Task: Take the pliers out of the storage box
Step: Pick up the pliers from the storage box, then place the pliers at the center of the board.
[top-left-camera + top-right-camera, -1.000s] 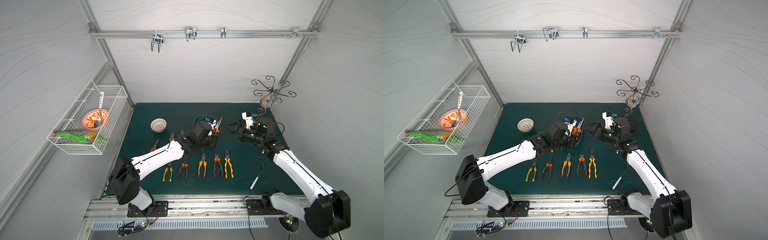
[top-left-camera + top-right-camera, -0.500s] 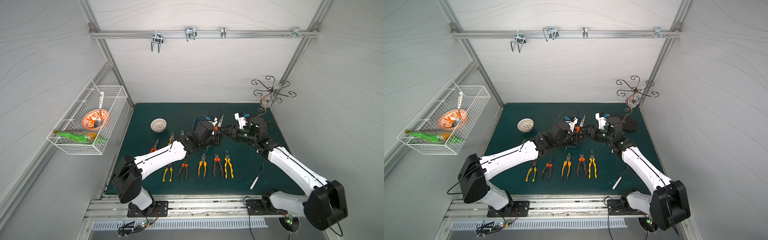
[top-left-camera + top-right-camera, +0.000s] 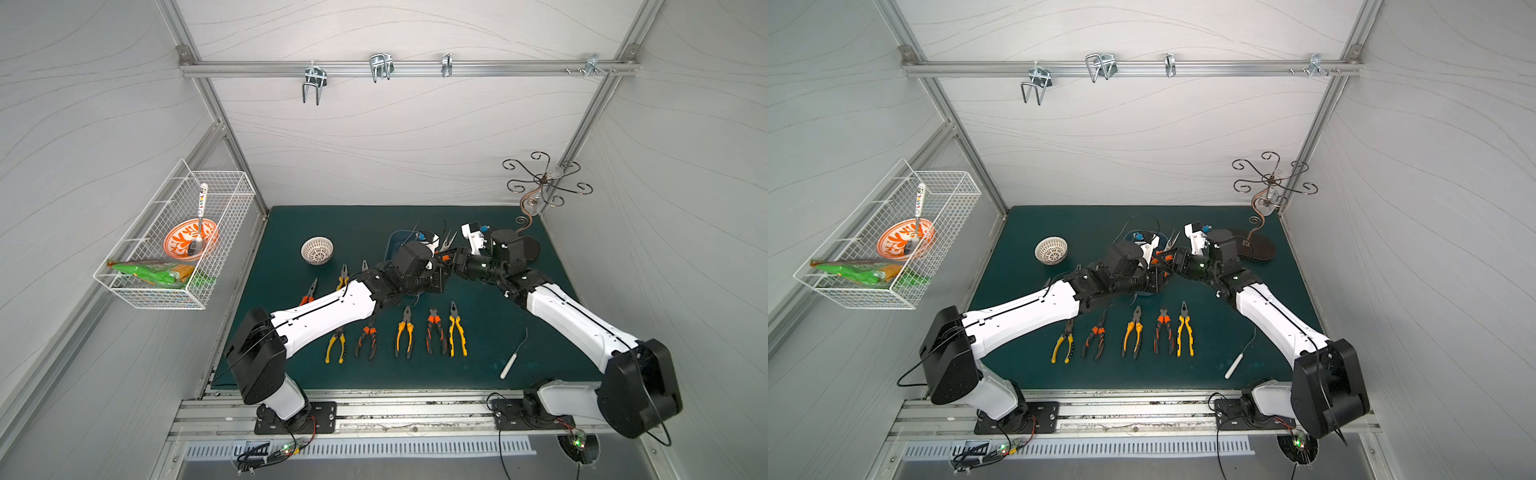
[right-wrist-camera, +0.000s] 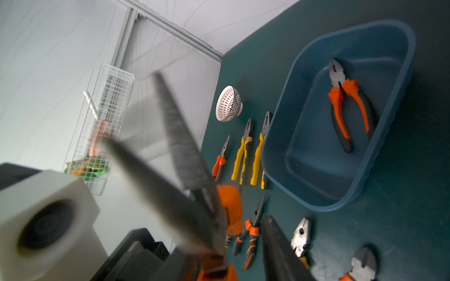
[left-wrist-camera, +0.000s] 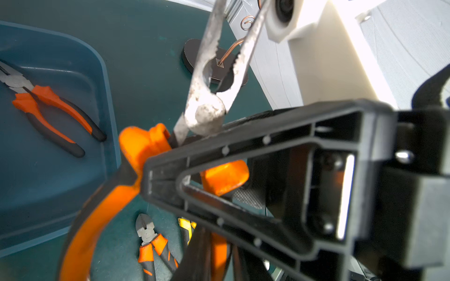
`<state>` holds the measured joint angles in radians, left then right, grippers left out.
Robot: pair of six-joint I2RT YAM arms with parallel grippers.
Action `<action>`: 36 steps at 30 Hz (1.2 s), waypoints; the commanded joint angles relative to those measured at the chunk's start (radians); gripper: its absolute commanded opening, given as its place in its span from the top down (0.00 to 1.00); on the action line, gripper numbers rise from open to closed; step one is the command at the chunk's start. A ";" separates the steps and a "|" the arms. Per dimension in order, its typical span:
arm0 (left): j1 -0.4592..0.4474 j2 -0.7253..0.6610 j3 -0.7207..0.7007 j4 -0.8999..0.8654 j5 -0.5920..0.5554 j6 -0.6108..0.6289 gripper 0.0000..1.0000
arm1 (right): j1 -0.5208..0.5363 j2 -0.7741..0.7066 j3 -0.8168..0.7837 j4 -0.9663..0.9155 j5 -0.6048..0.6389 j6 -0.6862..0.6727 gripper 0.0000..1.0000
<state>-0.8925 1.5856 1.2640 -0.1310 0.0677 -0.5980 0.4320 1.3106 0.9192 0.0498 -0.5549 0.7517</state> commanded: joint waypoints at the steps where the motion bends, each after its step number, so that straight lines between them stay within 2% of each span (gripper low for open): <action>1: -0.013 -0.008 0.066 0.111 0.012 0.013 1.00 | 0.007 0.008 0.012 -0.019 -0.005 -0.014 0.69; 2: -0.013 -0.008 0.065 0.111 0.007 0.015 1.00 | 0.007 0.004 0.009 -0.023 -0.002 -0.017 0.70; 8: -0.013 -0.006 0.047 0.118 -0.006 0.021 1.00 | 0.005 -0.019 0.011 -0.060 -0.009 -0.042 0.97; 9: -0.013 -0.008 0.043 0.118 -0.009 0.023 0.94 | 0.005 -0.025 0.010 -0.068 -0.010 -0.050 1.00; 13: -0.013 -0.041 -0.004 0.130 -0.034 0.067 0.66 | -0.009 -0.049 0.013 -0.125 -0.021 -0.110 1.00; 16: -0.013 -0.102 -0.073 0.145 -0.060 0.126 0.44 | -0.038 -0.062 0.035 -0.243 -0.025 -0.191 1.00; 21: -0.013 -0.236 -0.196 0.121 -0.047 0.305 0.29 | -0.137 -0.037 0.094 -0.517 -0.104 -0.376 1.00; 24: -0.013 -0.311 -0.252 0.063 -0.045 0.404 0.06 | -0.191 -0.023 0.099 -0.614 -0.114 -0.444 1.00; 25: -0.013 -0.335 -0.269 0.049 -0.043 0.443 0.02 | -0.201 -0.012 0.103 -0.642 -0.106 -0.459 1.00; 29: -0.007 -0.398 -0.320 -0.019 -0.017 0.587 0.00 | -0.204 0.072 0.151 -0.720 -0.084 -0.514 1.00; 32: 0.019 -0.420 -0.336 -0.083 0.103 0.702 0.00 | -0.202 0.181 0.235 -0.802 -0.074 -0.572 1.00; 36: 0.083 -0.435 -0.355 -0.128 0.255 0.779 0.00 | -0.199 0.340 0.363 -0.889 -0.070 -0.646 1.00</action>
<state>-0.8474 1.1725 0.9112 -0.2230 0.1848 0.0616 0.2287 1.5951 1.2060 -0.7357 -0.6128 0.1967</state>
